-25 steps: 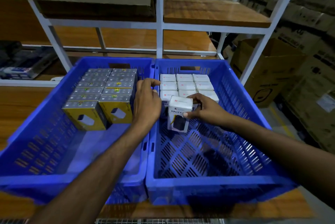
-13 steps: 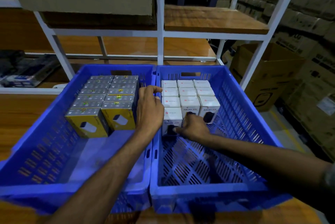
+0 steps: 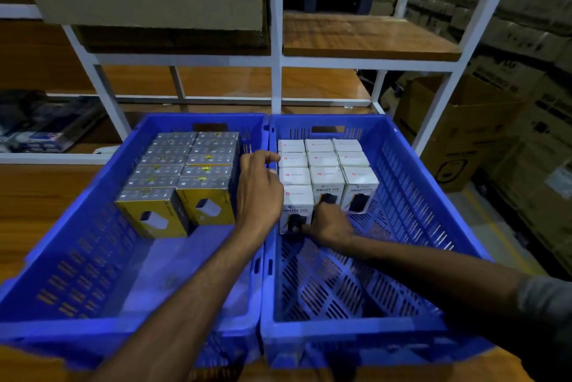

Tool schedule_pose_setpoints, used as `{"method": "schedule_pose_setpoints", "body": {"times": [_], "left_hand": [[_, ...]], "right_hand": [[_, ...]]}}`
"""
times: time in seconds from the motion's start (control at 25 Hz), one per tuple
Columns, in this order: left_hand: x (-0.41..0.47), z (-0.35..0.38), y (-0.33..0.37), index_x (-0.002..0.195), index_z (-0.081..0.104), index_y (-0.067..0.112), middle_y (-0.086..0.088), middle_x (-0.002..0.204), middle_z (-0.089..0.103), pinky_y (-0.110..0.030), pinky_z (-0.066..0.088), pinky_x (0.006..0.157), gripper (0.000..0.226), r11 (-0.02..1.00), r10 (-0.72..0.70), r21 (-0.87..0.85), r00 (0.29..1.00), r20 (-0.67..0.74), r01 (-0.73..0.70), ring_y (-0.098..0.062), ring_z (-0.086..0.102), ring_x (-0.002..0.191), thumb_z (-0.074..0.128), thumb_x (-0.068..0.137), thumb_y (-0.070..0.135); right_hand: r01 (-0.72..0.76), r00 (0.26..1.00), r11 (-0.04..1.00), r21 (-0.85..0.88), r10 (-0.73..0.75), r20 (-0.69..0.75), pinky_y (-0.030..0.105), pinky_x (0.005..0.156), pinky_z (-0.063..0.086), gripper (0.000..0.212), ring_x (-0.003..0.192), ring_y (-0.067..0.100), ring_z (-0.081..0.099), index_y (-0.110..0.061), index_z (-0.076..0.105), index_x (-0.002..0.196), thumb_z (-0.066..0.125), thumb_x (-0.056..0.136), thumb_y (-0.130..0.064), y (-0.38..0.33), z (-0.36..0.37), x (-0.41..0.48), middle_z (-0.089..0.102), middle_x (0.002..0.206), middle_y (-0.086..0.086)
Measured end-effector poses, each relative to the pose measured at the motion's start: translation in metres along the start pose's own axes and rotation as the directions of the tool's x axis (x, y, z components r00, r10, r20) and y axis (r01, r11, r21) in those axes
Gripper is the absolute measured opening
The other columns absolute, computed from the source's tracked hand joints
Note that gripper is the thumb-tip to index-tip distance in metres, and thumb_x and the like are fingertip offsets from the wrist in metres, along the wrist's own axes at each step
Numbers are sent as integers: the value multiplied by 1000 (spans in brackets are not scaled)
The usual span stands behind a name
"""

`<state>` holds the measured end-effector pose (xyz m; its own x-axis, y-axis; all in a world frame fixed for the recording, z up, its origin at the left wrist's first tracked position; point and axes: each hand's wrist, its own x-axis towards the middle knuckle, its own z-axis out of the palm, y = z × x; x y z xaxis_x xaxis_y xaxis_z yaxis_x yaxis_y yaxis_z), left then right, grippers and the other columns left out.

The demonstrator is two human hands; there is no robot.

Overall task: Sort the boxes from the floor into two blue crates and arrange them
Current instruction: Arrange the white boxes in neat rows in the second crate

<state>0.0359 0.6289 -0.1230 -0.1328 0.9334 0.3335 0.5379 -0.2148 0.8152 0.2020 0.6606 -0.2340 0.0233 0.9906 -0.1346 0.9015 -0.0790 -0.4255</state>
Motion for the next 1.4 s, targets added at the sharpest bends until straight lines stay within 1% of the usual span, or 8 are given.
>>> {"method": "schedule_pose_setpoints", "body": {"times": [0.48,0.76,0.84,0.96,1.04,1.16,1.28,1.4], "left_hand": [[1,-1,1,116,60,16,-3,125,49,-12,29,69,24,999,-33,5,999,1,33,-8,48,92,48,101,2],[1,-3,-1,114,60,16,-2,122,52,-19,32,76,26,1000,-23,-13,999,37,23,-13,52,100,47,99,0],[7,-10,-1,113,62,16,-4,123,52,-25,39,82,26,997,-47,-51,995,89,52,-19,56,105,48,98,0],[7,-37,-6,118,61,20,-2,124,47,-30,44,90,22,999,-32,-25,972,232,39,-19,56,103,52,100,9],[-9,-60,-13,126,58,17,-6,127,57,-34,46,94,25,983,15,169,957,289,-67,-26,59,113,56,101,21],[-55,-85,-27,143,48,19,-10,134,63,-42,49,96,45,952,-78,297,872,483,-79,-31,59,123,53,104,40],[-99,-96,-29,153,36,29,-6,125,71,-46,55,91,69,984,-19,156,821,570,-86,-27,65,118,40,97,69],[-127,-99,-21,162,19,27,-8,111,73,-41,53,75,76,849,-10,468,878,478,-245,-31,67,106,30,99,68]], "right_hand": [[123,990,982,-140,-132,-56,35,48,44,41,61,28,63,-9,62,73,77,81,-46,14,19,11,64,66,9],[35,944,974,-223,42,328,36,63,55,43,61,18,63,-11,60,64,96,68,-34,-1,-27,4,65,64,4],[-22,900,977,-214,112,420,37,70,62,34,66,23,72,-3,65,81,89,80,-27,-21,-51,-15,73,73,11],[49,889,997,58,-70,452,38,81,63,37,93,25,75,-7,74,106,77,91,-41,-47,-89,-62,77,102,13],[133,811,957,259,-256,527,29,93,57,59,107,10,70,-18,67,131,75,87,-55,-58,-103,-101,72,123,-2],[146,638,942,303,-323,699,16,102,47,125,128,-1,57,-28,17,164,87,65,-57,-69,-102,-153,48,154,-10],[278,763,956,89,-276,584,13,95,48,132,125,5,58,-27,6,163,95,67,-40,-75,-82,-184,49,152,-8],[440,892,873,-211,-398,212,36,89,51,100,119,28,63,-18,22,161,78,80,-33,-81,-50,-204,62,137,5]]}}
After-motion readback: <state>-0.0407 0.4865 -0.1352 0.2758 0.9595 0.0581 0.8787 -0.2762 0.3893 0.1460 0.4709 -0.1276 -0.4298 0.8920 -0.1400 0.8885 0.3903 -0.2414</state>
